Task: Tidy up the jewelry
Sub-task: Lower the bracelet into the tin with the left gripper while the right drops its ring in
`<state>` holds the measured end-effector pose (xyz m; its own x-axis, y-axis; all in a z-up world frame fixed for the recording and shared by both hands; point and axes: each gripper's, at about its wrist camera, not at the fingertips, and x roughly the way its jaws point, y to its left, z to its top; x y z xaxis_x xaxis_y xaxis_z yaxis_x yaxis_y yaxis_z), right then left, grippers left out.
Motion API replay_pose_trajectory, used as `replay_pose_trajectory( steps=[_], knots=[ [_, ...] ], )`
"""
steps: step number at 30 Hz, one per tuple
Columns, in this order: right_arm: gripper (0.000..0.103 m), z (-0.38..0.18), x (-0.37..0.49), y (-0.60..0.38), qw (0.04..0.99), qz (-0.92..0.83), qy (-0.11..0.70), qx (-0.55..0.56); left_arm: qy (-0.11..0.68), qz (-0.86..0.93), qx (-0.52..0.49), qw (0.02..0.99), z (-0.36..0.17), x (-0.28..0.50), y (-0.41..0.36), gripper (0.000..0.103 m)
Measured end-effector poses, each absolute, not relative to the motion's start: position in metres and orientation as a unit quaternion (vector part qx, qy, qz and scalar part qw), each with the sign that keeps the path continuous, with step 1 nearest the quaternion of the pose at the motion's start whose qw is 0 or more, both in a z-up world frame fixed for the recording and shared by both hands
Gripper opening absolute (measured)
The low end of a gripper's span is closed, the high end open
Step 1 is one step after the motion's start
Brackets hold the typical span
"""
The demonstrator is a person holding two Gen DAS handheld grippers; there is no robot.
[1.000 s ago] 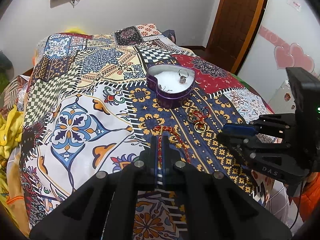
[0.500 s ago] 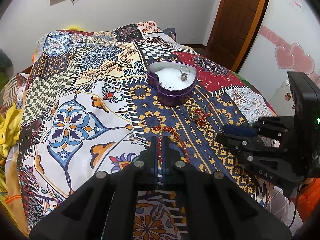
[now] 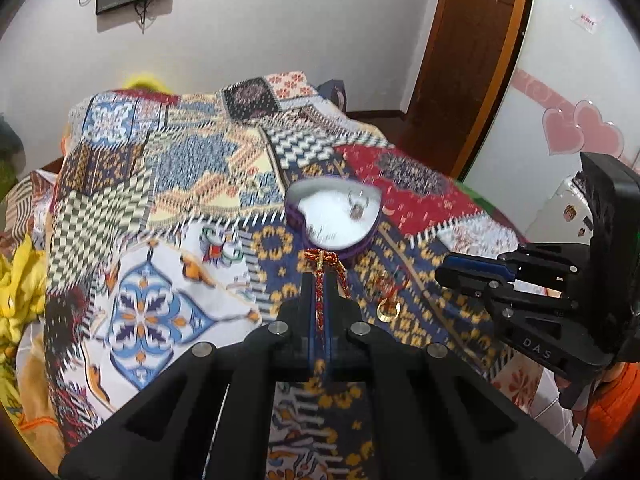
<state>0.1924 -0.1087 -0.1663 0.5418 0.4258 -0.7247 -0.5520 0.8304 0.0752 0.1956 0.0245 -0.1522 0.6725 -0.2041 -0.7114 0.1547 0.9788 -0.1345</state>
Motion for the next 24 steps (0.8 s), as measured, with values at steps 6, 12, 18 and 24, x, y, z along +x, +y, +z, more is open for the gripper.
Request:
replay_pose_trajectory(
  steps=[6, 12, 18, 24],
  knots=[
    [0.009, -0.144, 0.202, -0.109, 0.889, 0.28, 0.357, -0.066, 0.37, -0.105, -0.028, 0.923, -0.134, 0.21, 0.017, 0.002],
    [0.009, -0.133, 0.213, -0.101, 0.896, 0.286, 0.336, -0.055, 0.355, -0.107, -0.029, 0.928, -0.124, 0.228, 0.015, 0.002],
    [0.009, -0.131, 0.225, -0.092, 0.896, 0.295, 0.329, -0.051, 0.354, -0.107, -0.031, 0.929, -0.126, 0.246, 0.015, 0.002],
    [0.009, -0.141, 0.238, -0.086, 0.89, 0.301, 0.339, -0.044, 0.367, -0.109, -0.039, 0.923, -0.137, 0.265, 0.019, 0.002]
  ],
)
